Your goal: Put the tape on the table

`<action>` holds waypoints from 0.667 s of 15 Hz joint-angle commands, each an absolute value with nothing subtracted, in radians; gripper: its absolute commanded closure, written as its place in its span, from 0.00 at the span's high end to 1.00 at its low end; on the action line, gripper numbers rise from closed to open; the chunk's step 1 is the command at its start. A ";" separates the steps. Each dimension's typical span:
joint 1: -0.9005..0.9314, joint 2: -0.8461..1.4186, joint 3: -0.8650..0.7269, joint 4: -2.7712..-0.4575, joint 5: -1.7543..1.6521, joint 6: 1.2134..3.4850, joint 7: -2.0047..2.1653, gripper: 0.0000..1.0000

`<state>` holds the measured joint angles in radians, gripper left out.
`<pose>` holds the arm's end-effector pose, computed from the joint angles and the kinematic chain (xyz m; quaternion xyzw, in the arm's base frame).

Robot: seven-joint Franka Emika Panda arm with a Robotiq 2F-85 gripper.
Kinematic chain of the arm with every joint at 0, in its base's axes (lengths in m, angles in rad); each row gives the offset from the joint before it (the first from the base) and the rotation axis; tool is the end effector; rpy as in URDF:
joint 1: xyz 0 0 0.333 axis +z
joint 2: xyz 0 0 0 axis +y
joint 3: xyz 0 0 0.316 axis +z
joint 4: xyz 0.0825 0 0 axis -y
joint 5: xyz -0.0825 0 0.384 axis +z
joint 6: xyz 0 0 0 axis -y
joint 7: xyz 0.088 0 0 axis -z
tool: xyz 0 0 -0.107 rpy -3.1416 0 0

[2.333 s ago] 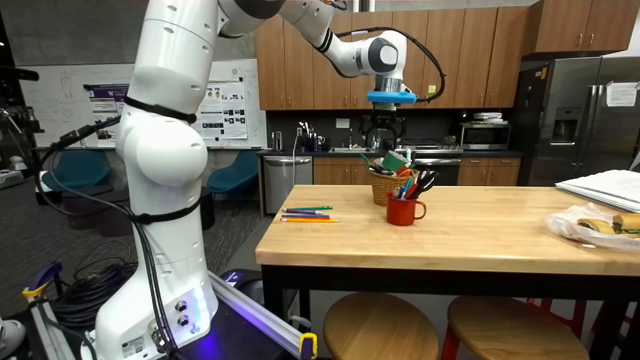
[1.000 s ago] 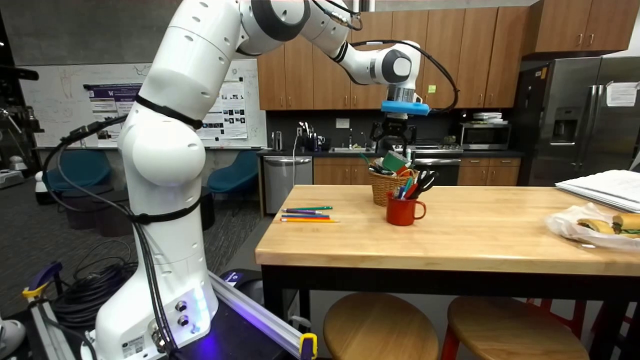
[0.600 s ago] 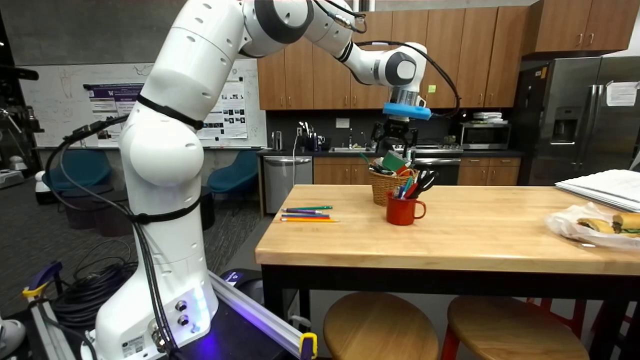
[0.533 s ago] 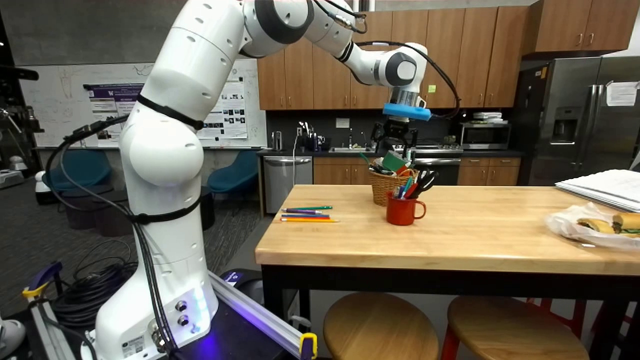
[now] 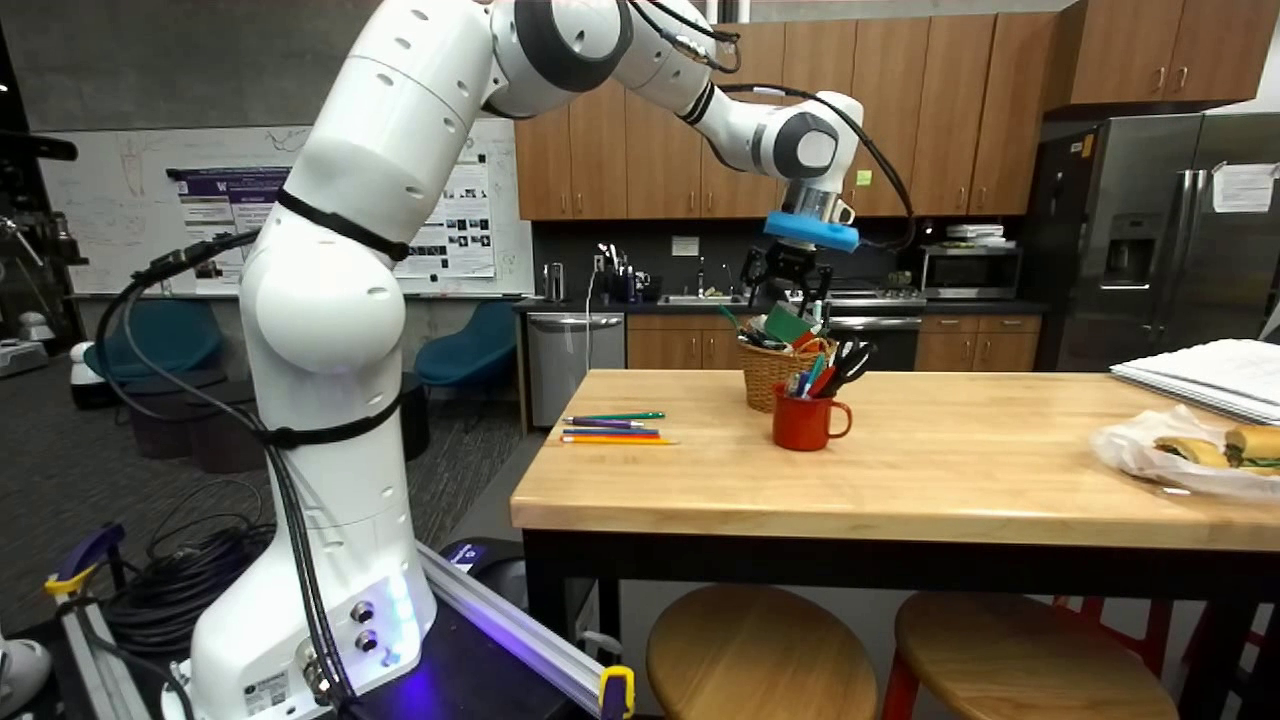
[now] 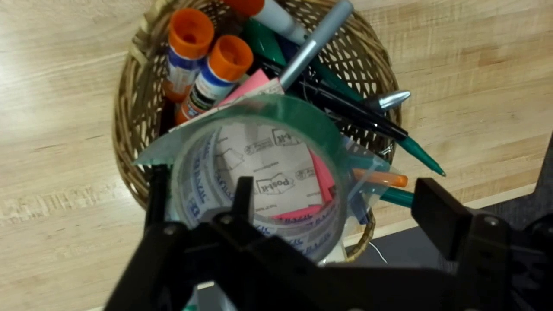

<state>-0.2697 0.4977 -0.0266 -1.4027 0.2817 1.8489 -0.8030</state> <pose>0.6737 -0.1793 0.4164 -0.9692 -0.2090 -0.0451 0.1221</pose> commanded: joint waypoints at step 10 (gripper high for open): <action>-0.284 0.462 -0.012 -1.399 0.305 1.820 -0.785 0.00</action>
